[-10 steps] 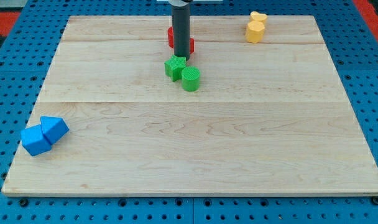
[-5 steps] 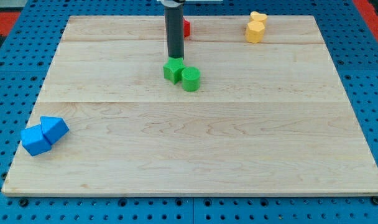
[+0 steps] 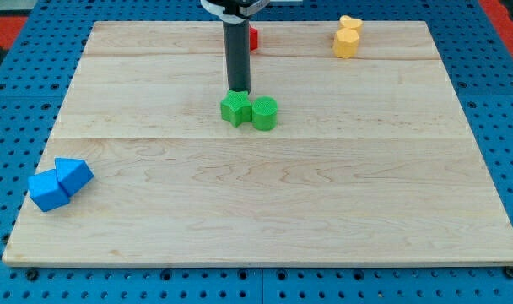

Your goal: Separate red blocks and green blocks away from each other

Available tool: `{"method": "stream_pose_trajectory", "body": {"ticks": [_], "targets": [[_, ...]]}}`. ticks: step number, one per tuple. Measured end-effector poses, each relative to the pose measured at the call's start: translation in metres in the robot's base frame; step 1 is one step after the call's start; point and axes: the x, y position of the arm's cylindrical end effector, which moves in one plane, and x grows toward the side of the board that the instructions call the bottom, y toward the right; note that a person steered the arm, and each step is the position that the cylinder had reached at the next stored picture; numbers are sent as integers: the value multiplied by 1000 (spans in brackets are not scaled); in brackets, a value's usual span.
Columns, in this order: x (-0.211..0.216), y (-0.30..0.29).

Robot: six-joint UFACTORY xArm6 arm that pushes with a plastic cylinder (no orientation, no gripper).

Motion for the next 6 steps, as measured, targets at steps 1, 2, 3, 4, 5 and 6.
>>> {"method": "stream_pose_trajectory", "body": {"ticks": [1, 2, 3, 4, 5, 6], "targets": [[0, -6], [0, -64], [2, -139], [30, -190], [74, -206], [75, -206]]}}
